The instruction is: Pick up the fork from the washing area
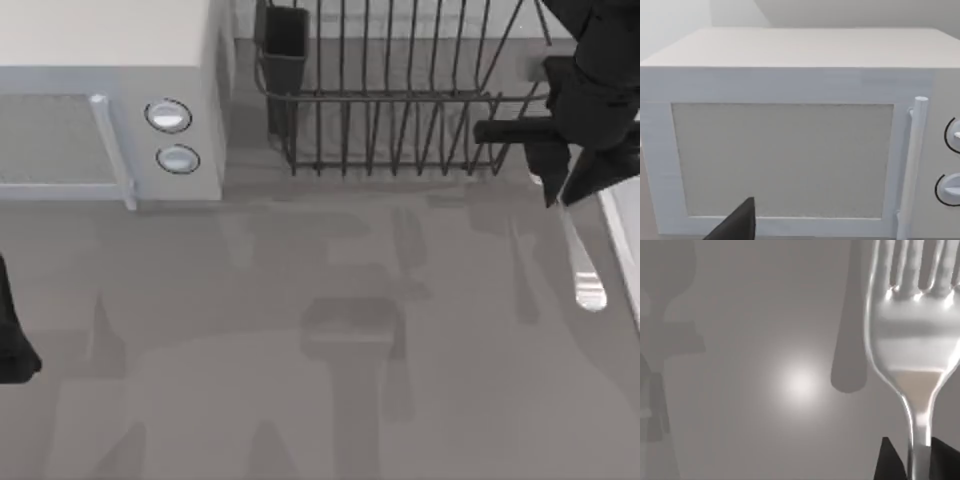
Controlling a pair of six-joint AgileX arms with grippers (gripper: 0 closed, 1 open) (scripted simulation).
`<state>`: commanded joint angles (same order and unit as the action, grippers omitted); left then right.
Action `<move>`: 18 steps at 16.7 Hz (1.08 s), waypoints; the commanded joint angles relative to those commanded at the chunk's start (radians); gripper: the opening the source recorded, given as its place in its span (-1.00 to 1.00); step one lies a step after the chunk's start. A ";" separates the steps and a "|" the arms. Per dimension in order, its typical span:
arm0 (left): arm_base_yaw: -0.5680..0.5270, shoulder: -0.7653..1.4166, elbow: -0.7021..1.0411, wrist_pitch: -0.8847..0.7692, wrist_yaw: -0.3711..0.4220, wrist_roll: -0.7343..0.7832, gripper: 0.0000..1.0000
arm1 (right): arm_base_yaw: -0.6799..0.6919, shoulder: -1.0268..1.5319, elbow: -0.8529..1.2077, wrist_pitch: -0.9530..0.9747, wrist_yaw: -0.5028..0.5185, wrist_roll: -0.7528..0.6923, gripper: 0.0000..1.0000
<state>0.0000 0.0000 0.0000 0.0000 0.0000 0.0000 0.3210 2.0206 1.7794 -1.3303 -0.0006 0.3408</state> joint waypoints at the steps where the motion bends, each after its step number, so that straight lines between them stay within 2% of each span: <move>1: 0.000 0.000 0.000 0.000 0.000 0.000 1.00 | 0.001 0.004 -0.043 0.050 0.000 0.000 -1.00; 6: 0.000 0.000 0.000 0.000 0.000 0.000 1.00 | 0.005 0.025 -0.246 0.276 0.002 0.002 -1.00; 11: 0.000 0.000 0.000 0.000 0.000 0.000 1.00 | 0.005 0.030 -0.271 0.302 0.002 0.003 -1.00; 18: 0.000 0.000 0.000 0.000 0.000 0.000 1.00 | 0.005 0.030 -0.271 0.302 0.002 0.003 0.06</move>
<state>0.0000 0.0000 0.0000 0.0000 0.0000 0.0000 0.3264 2.0504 1.5083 -1.0287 0.0018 0.3438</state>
